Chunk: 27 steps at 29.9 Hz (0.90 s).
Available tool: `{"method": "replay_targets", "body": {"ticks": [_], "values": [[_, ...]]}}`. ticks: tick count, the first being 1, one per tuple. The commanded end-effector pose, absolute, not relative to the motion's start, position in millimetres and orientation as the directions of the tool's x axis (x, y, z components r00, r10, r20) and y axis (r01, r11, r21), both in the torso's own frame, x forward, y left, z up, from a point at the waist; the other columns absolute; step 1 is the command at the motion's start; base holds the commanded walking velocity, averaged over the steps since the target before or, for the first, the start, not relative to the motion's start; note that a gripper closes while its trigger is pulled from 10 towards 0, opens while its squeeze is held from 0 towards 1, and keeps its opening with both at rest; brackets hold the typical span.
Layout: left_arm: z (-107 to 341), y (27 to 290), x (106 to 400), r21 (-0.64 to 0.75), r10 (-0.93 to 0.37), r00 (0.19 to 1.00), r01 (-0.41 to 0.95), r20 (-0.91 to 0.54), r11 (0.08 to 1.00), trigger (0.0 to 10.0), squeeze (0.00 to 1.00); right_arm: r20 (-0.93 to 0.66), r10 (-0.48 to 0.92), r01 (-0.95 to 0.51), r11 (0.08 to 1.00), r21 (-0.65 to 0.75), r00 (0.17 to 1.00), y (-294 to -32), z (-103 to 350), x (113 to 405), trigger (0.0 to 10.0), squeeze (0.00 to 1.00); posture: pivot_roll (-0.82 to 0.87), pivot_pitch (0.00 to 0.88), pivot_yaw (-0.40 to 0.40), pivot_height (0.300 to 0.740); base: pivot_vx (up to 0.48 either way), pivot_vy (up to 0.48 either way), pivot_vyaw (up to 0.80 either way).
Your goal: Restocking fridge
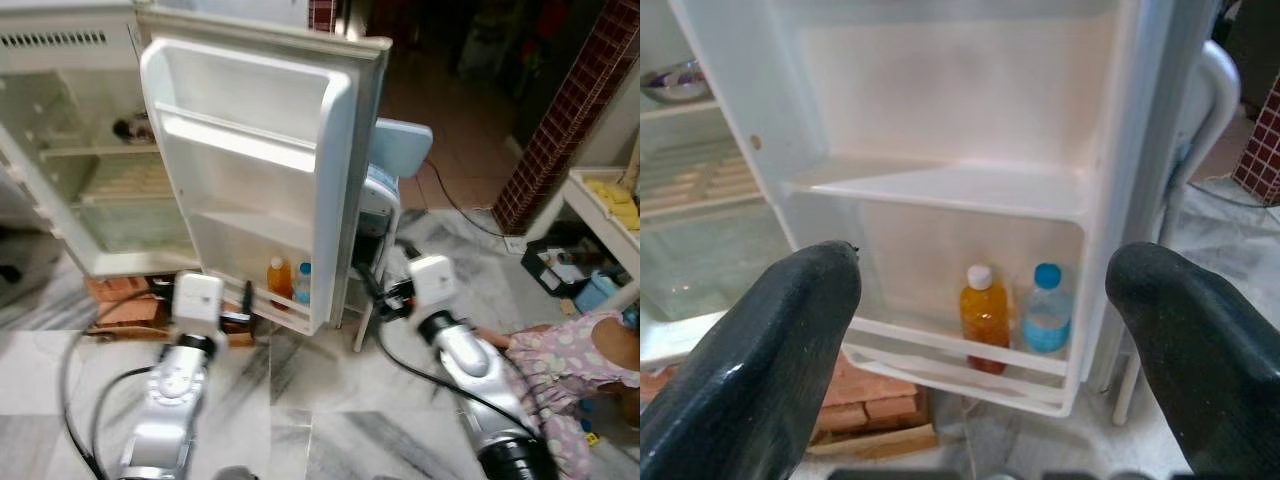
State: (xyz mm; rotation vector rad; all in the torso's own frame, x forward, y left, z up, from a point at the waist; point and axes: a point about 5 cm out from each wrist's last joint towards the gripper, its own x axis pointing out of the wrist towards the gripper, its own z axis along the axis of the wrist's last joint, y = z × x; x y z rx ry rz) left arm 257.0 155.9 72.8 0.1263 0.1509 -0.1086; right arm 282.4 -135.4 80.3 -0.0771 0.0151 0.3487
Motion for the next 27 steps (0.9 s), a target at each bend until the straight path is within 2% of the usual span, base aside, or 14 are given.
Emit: {"method": "replay_targets", "body": {"ticks": [1,11,14,27], "values": [[74.3,166.1,257.1,0.135,-0.06,0.987,0.081,-0.151,0.987,10.0,0.0,0.005,0.365,-0.364,0.929,-0.07,0.931,-127.9,86.8,284.6,10.0,0.0,0.04,0.0,-0.028,0.74,0.0,0.0,0.68],[75.8,165.2,257.2,0.121,-0.082,0.987,0.1,-0.14,0.988,10.0,0.0,0.018,0.332,-0.33,0.942,-0.06,0.943,-131.2,88.5,287.8,10.0,0.0,0.04,0.0,-0.03,0.74,0.0,0.0,0.62],[76.9,165.2,257.4,0.112,-0.088,0.987,0.103,-0.132,0.988,10.0,0.0,0.025,0.319,-0.318,0.947,-0.039,0.948,-133.4,89.2,289.1,10.0,0.0,0.04,0.0,-0.03,0.74,0.0,0.0,0.0],[76.2,164.1,257.3,0.105,-0.096,0.987,0.11,-0.133,0.988,10.0,0.0,0.037,0.311,-0.31,0.95,-0.043,0.95,-135.2,90.6,289.6,10.0,0.0,0.04,0.0,-0.033,0.74,0.372,0.0,0.0]]}}
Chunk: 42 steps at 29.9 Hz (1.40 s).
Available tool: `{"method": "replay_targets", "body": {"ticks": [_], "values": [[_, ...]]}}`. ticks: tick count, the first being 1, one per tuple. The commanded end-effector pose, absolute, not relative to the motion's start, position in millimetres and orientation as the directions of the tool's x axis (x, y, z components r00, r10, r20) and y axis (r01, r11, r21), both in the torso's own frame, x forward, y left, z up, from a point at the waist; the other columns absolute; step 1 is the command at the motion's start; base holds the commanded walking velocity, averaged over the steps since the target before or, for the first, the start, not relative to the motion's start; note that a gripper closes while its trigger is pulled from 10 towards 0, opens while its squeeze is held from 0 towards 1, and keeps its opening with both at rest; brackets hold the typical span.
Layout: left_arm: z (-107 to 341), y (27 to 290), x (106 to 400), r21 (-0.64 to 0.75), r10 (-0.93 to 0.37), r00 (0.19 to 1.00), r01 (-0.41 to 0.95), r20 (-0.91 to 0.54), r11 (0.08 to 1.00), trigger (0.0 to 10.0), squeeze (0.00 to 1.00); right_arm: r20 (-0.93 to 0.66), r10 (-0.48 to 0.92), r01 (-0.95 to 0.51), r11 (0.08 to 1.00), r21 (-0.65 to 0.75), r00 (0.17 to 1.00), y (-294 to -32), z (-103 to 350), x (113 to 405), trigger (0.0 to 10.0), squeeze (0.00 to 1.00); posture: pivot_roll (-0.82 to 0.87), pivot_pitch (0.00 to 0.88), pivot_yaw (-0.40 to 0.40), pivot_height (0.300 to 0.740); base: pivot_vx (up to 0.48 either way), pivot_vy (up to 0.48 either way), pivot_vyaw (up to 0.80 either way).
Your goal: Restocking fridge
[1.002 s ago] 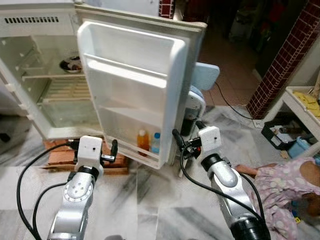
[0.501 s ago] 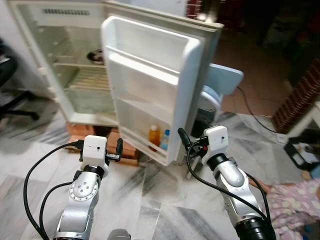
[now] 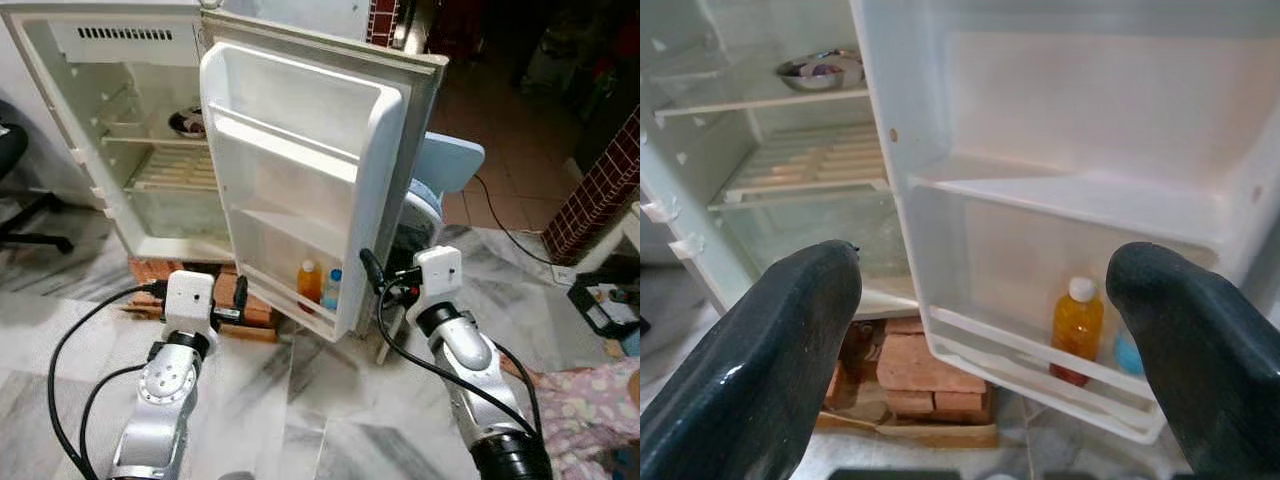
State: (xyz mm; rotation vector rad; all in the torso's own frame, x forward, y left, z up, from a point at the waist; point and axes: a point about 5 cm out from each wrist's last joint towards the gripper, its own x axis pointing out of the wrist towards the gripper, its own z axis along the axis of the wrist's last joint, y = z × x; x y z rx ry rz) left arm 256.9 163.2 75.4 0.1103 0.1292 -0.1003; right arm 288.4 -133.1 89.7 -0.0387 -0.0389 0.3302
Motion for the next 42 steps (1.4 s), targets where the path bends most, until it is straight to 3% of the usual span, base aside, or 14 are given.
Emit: {"method": "replay_targets", "body": {"ticks": [1,18,28,42], "values": [[76.2,164.1,257.3,0.105,-0.096,0.987,0.11,-0.133,0.988,10.0,0.0,0.037,0.311,-0.31,0.95,-0.043,0.95,-135.2,90.6,289.6,10.0,0.0,0.04,0.0,-0.033,0.74,0.401,0.0,0.0],[76.2,160.9,257.0,0.101,-0.104,0.987,0.117,-0.126,0.988,10.0,0.0,0.05,0.286,-0.283,0.958,-0.048,0.957,-140.0,91.5,291.4,10.0,0.0,0.04,0.0,-0.033,0.74,0.051,0.0,0.0],[75.2,161.6,257.3,0.103,-0.101,0.986,0.115,-0.133,0.988,10.0,0.0,0.063,0.297,-0.294,0.954,-0.053,0.953,-137.8,92.3,291.7,10.0,0.0,0.04,0.0,-0.029,0.74,0.0,-0.427,0.0],[78.5,166.1,258.0,0.115,-0.063,0.989,0.079,-0.133,0.99,10.0,0.0,0.073,0.285,-0.28,0.957,-0.069,0.956,-138.2,95.9,297.5,10.0,0.0,0.05,0.0,-0.027,0.74,0.0,0.0,0.72]]}}
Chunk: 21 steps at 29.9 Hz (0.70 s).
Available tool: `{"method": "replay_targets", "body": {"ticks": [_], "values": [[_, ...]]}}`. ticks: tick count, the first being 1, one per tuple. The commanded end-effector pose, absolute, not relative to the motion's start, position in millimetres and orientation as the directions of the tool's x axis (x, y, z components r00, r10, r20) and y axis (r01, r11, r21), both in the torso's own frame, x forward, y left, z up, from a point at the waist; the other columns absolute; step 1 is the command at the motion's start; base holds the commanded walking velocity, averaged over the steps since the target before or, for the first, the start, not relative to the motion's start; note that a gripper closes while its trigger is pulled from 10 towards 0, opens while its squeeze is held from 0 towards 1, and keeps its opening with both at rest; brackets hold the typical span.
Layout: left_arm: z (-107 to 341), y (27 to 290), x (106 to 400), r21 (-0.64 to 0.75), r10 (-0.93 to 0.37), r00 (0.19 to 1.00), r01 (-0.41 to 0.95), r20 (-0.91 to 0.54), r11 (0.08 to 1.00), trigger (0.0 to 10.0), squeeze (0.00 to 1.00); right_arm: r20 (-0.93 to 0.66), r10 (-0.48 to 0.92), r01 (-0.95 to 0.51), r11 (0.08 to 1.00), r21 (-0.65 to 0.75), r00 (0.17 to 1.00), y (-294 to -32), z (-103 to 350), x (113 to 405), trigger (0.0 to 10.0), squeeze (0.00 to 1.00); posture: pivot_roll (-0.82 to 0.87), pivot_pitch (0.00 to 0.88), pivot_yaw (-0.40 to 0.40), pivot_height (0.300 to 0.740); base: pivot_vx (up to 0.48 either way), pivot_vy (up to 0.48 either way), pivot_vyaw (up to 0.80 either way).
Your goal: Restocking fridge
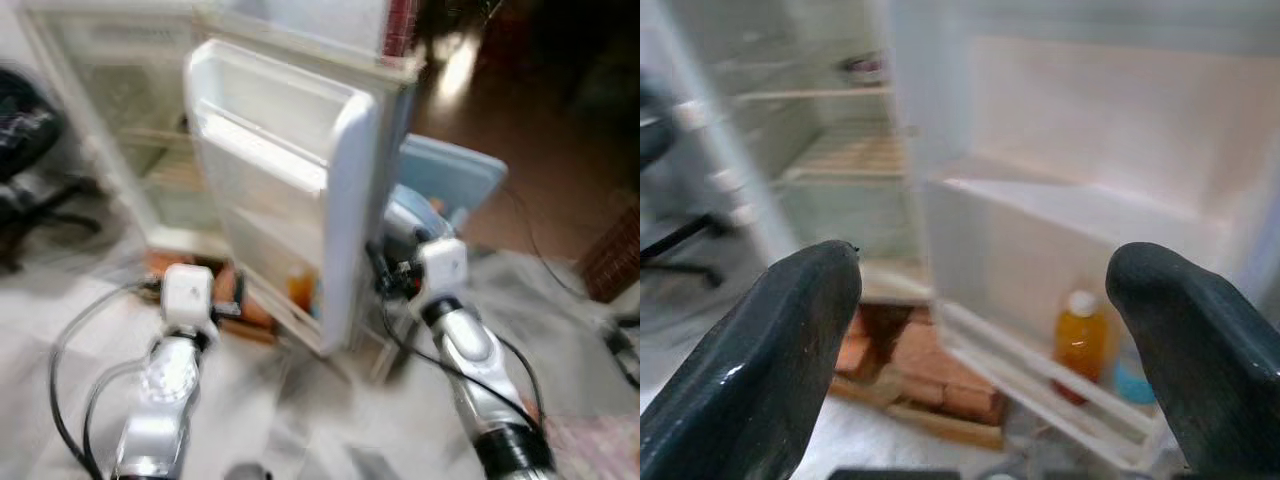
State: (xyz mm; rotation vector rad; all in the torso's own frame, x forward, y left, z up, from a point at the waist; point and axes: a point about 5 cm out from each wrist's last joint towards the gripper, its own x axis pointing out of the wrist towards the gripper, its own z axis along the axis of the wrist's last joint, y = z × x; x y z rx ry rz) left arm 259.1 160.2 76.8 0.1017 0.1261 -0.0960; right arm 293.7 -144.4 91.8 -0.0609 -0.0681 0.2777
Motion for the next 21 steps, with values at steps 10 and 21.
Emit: {"method": "replay_targets", "body": {"ticks": [10,21], "values": [[58,165,251,0.125,-0.056,0.973,0.086,-0.223,0.988,10.0,0.0,0.004,0.203,-0.202,0.975,-0.092,0.979,-135,97,318,10.0,0.0,0.05,0.0,-0.028,0.74,0.0,0.0,0.29],[57,159,253,0.134,-0.073,0.968,0.108,-0.24,0.985,10.0,0.0,-0.047,0.174,-0.174,0.985,0.005,0.984,-106,126,359,10.0,0.0,0.06,0.0,-0.029,0.74,0.0,0.0,0.0]]}}
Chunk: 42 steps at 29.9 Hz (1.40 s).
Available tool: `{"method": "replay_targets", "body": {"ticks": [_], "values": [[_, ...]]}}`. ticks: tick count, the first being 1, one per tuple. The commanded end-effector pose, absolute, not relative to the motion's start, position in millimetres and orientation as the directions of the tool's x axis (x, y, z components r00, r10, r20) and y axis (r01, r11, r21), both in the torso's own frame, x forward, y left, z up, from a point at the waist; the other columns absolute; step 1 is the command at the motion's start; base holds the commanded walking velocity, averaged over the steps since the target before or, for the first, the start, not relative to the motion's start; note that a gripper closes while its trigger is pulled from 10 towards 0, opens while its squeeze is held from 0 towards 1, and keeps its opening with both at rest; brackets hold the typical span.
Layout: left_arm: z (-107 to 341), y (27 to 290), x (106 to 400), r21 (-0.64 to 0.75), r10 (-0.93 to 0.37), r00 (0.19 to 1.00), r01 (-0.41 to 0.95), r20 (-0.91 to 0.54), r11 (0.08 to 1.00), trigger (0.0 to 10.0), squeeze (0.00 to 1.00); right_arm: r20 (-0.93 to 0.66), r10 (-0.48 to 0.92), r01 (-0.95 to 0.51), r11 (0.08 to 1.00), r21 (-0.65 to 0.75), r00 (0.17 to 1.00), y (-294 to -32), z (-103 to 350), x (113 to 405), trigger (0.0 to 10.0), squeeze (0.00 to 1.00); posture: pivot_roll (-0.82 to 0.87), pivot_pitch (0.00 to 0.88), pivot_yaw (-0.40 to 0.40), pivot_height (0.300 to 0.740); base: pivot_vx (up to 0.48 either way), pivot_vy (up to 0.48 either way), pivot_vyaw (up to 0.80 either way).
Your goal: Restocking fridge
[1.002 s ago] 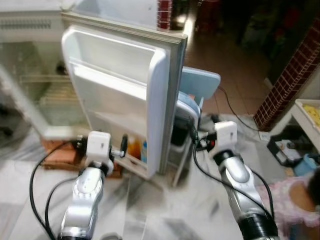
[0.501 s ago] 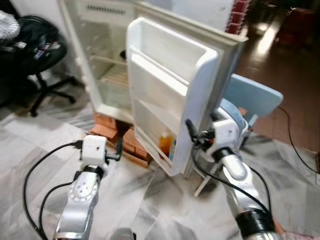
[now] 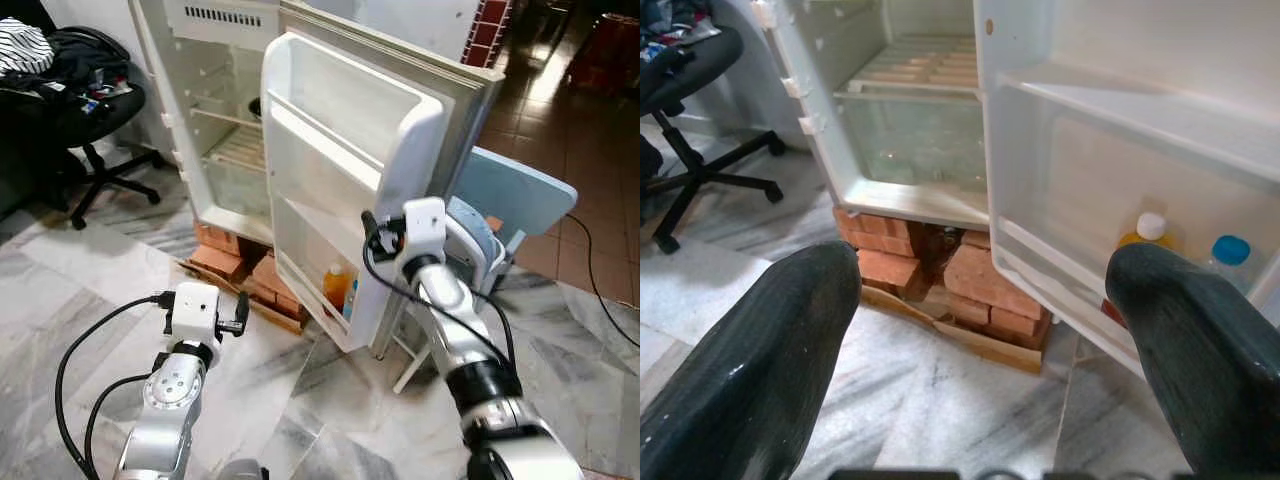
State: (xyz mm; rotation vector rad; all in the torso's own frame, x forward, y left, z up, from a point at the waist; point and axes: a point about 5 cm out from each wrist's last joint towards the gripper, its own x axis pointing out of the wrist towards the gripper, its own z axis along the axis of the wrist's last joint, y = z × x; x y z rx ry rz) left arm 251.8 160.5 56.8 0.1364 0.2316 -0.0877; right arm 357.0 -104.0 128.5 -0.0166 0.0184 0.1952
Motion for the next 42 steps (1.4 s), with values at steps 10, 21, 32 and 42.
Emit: {"method": "replay_targets", "body": {"ticks": [10,21,32,42], "values": [[56,156,256,0.14,-0.083,0.966,0.12,-0.246,0.983,10.0,0.0,0.086,0.428,-0.435,0.867,0.243,0.9,-38,170,362,10.0,0.0,0.07,0.0,-0.035,0.74,0.0,0.0,0.0],[56,156,258,0.141,-0.079,0.968,0.115,-0.239,0.983,10.0,0.0,0.504,0.721,-0.858,0.251,0.449,0.475,-6,219,300,10.0,0.0,0.08,0.0,-0.042,0.74,0.0,0.0,0.0],[52,154,255,0.14,-0.094,0.961,0.133,-0.26,0.981,10.0,0.0,-0.221,0.938,-0.941,0.303,0.151,0.267,-95,95,265,10.0,0.0,0.06,0.0,-0.032,0.74,0.0,0.0,0.0],[51,154,256,0.147,-0.107,0.957,0.151,-0.271,0.978,10.0,0.0,-0.359,0.473,-0.575,0.77,-0.277,0.805,-134,94,339,10.0,0.0,0.07,0.0,-0.031,0.74,0.0,0.0,0.0]]}}
